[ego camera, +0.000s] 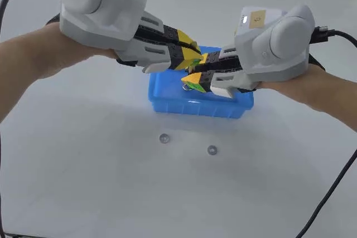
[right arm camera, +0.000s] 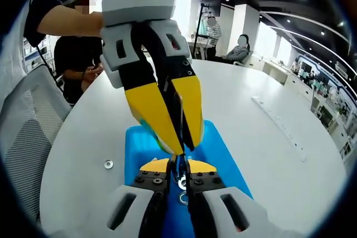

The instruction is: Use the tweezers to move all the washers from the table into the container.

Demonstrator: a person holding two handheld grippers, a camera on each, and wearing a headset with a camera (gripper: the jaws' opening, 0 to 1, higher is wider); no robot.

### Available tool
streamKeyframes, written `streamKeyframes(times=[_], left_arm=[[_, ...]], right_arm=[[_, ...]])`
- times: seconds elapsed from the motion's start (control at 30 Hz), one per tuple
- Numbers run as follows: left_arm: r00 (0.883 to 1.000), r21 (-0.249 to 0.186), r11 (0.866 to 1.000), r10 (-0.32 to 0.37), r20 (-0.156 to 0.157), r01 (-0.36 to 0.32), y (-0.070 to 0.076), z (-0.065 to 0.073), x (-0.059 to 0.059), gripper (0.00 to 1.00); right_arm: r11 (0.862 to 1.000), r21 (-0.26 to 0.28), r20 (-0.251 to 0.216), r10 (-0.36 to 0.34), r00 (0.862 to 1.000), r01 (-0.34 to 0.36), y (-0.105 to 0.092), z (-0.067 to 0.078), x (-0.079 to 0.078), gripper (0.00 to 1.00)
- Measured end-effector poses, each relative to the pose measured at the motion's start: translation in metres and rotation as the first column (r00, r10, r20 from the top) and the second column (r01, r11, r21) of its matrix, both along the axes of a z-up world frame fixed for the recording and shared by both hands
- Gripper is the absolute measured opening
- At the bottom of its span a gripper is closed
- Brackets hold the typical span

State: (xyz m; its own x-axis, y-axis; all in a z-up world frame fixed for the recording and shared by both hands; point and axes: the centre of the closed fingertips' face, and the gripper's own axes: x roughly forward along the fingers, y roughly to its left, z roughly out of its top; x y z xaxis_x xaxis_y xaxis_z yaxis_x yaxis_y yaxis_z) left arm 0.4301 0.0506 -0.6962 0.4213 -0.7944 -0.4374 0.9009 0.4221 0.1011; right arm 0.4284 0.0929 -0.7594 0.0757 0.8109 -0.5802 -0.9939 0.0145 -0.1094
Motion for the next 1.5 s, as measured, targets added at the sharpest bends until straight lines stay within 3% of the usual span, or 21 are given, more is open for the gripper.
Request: streamKeyframes(times=[0.47, 0.73, 0.97, 1.0, 1.17, 1.5], left_arm=[[0.999, 0.003, 1.0, 0.008, 0.04, -0.008, 0.005, 0.011, 0.004, 0.06], [0.998, -0.002, 1.0, 0.019, 0.062, -0.019, 0.007, 0.022, 0.004, 0.06], [0.997, 0.003, 1.0, 0.02, 0.075, -0.02, 0.011, 0.031, -0.002, 0.06], [0.997, 0.0, 1.0, 0.023, 0.075, -0.023, 0.013, 0.033, -0.003, 0.06], [0.995, 0.004, 0.999, 0.038, 0.087, -0.039, 0.019, 0.039, -0.007, 0.06], [0.994, 0.008, 0.998, 0.053, 0.094, -0.055, 0.027, 0.048, -0.024, 0.06]], right_arm=[[1.0, 0.007, 0.04, -0.02, 0.999, 0.02, -0.004, 0.01, 0.001, 0.17], [0.999, 0.026, 0.027, -0.043, 0.999, 0.042, -0.006, 0.018, 0.0, 0.22], [0.998, 0.023, 0.032, -0.067, 0.997, 0.066, -0.013, 0.022, -0.003, 0.25], [0.997, 0.026, 0.053, -0.08, 0.995, 0.078, -0.016, 0.025, -0.001, 0.25], [0.991, 0.058, 0.039, -0.119, 0.992, 0.116, -0.025, 0.036, -0.002, 0.3], [0.986, 0.075, 0.007, -0.147, 0.989, 0.146, -0.037, 0.04, -0.027, 0.42]])
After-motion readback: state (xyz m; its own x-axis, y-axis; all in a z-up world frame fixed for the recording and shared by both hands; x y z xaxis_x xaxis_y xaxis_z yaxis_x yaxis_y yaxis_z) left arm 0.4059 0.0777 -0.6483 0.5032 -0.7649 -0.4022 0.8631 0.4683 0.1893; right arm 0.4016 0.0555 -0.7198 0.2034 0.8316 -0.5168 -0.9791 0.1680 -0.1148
